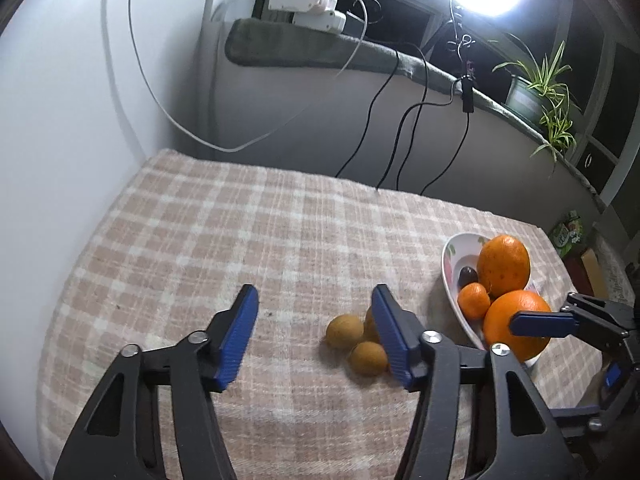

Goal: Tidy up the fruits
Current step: 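Move both open tools from the plate toward the kiwis and small tangerine, then close the right tool on the small tangerine while the left tool closes on a kiwi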

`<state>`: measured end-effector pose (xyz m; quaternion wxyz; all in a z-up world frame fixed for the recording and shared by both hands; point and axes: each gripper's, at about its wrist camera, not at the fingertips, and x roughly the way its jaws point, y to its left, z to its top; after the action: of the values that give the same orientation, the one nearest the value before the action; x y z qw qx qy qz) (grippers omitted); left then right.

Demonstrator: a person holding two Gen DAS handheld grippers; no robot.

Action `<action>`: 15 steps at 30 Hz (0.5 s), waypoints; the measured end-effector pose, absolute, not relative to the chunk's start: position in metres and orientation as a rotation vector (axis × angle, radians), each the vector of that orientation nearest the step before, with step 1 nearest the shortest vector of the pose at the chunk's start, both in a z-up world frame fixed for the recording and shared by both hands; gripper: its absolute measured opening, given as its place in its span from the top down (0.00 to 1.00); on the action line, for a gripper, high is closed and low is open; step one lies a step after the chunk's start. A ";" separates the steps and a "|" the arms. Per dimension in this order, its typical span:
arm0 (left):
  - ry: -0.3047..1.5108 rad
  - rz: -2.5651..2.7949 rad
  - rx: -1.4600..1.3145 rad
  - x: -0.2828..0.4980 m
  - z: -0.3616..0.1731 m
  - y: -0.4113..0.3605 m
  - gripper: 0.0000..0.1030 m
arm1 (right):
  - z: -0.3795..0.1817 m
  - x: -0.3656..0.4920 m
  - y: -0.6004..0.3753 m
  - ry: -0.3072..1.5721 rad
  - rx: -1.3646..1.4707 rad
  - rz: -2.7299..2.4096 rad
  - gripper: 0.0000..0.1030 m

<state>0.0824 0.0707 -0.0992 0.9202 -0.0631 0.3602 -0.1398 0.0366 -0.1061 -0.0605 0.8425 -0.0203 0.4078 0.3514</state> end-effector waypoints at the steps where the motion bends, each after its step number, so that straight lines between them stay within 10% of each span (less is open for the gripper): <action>1: 0.746 -0.295 -0.133 0.083 -0.101 0.071 0.50 | -0.063 0.038 -0.102 0.869 -0.053 0.748 0.28; 9: 0.812 -0.370 -0.149 0.089 -0.117 0.065 0.58 | -0.075 0.043 -0.076 0.885 -0.226 0.736 0.55; 15: 0.844 -0.391 -0.151 0.096 -0.126 0.063 0.63 | -0.080 0.052 -0.063 0.905 -0.371 0.737 0.57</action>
<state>0.0961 0.0633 -0.1256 0.8909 -0.0730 0.4068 -0.1885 0.0524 -0.0626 -0.0795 0.8183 -0.1742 0.4249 0.3457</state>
